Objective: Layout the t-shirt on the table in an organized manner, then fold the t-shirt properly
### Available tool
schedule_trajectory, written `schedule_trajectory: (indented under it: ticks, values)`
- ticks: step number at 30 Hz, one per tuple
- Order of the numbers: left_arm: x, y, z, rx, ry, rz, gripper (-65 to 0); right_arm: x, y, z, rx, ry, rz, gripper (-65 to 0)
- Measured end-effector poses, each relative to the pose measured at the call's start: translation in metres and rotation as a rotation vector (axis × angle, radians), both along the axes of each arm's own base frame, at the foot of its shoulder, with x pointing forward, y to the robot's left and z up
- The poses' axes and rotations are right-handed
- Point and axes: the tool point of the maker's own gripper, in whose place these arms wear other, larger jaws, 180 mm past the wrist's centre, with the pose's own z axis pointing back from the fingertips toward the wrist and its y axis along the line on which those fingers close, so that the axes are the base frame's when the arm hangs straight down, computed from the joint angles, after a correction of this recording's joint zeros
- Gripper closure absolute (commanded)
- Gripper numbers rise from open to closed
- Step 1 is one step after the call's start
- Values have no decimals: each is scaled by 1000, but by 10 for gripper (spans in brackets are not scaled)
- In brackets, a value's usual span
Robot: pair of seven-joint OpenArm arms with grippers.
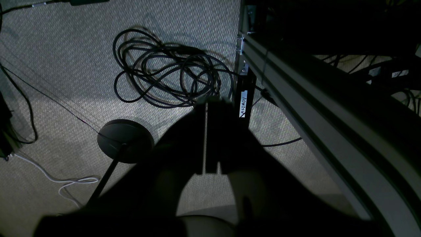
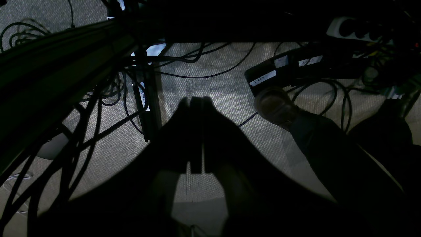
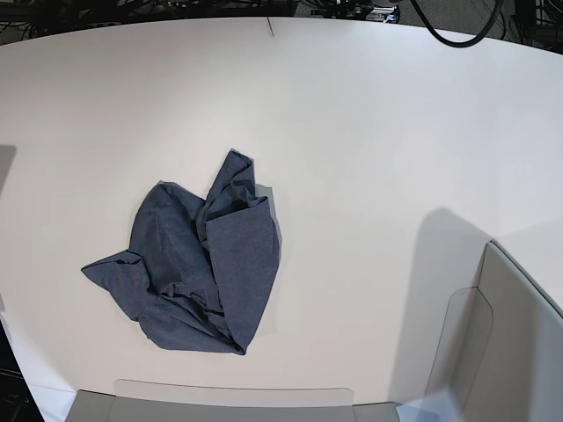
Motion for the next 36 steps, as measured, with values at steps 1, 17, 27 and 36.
schedule_trajectory:
  ticks: [1, 17, 27, 36]
  values:
    - [0, -1, 0, -1, 0, 0, 0, -1, 0, 0, 0, 1, 0, -5]
    - [1, -1, 0, -2, -3, 0, 0, -5, -1, 1, -2, -19, 2, -5]
    - [0, -1, 0, -2, -3, 0, 0, -5, -1, 1, -2, -18, 2, -5]
    - [0, -1, 0, -2, -3, 0, 0, -5, -1, 1, -2, -18, 2, -5]
